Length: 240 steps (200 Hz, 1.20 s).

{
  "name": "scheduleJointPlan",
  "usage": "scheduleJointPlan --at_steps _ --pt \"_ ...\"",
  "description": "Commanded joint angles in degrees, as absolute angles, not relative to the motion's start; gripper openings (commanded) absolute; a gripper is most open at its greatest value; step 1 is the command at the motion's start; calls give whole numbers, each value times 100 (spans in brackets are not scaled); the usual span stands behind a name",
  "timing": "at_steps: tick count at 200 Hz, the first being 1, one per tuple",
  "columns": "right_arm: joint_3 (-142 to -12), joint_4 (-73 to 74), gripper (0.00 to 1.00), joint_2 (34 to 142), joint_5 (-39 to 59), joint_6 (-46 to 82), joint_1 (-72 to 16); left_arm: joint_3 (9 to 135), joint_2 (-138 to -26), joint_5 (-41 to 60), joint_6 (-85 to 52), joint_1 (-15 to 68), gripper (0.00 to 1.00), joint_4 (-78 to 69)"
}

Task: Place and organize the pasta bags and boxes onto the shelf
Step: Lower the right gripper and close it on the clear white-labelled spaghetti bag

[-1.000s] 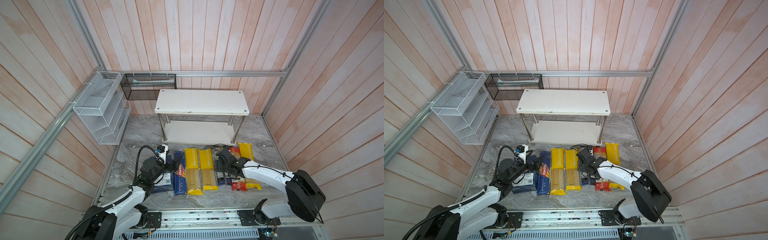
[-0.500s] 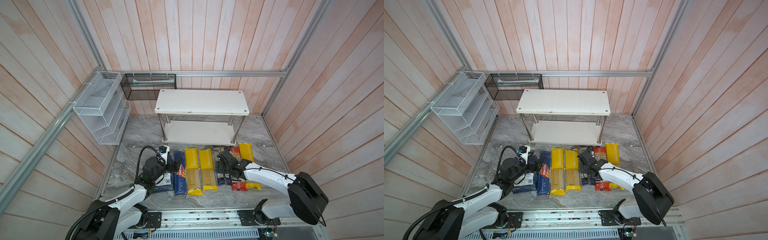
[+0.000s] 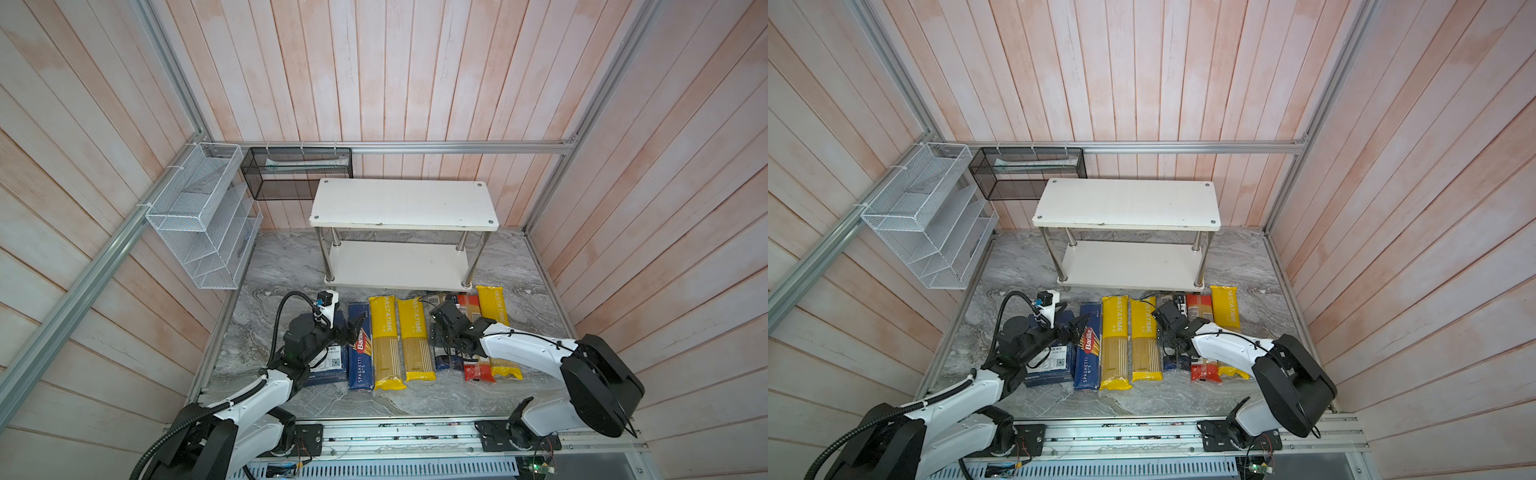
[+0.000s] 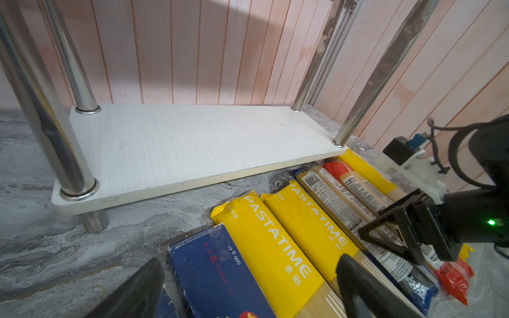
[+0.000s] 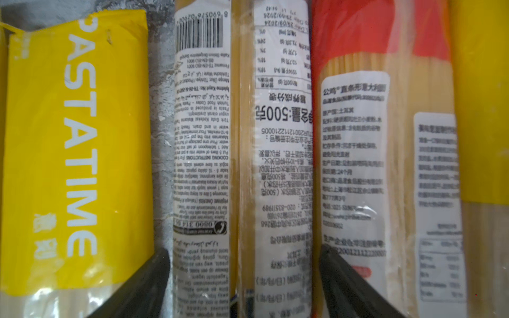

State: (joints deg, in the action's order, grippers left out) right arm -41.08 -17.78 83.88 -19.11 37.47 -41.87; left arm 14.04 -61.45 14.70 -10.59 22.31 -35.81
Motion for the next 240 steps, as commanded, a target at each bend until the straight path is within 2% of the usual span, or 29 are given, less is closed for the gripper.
scheduleJointPlan --at_steps 1,42,83,178,240 --pt "-4210 -1644 83 8505 -2039 3757 -4210 1451 -6090 1497 -1040 2267 100 -3619" --pt "-4184 -1597 78 8661 -2133 3827 -4231 1510 -6177 1534 -1046 2267 100 -3586" --pt "-4207 -1701 77 8676 -2194 3885 -4289 1497 -6122 1492 -1037 2266 100 -3560" --pt "-4182 -1747 79 8837 -2085 3898 -4331 1439 -5837 1431 -1054 2264 100 -3506" --pt "-4543 -2022 81 9259 -2393 3797 -4359 1410 -5871 1368 -1018 2268 100 -3542"
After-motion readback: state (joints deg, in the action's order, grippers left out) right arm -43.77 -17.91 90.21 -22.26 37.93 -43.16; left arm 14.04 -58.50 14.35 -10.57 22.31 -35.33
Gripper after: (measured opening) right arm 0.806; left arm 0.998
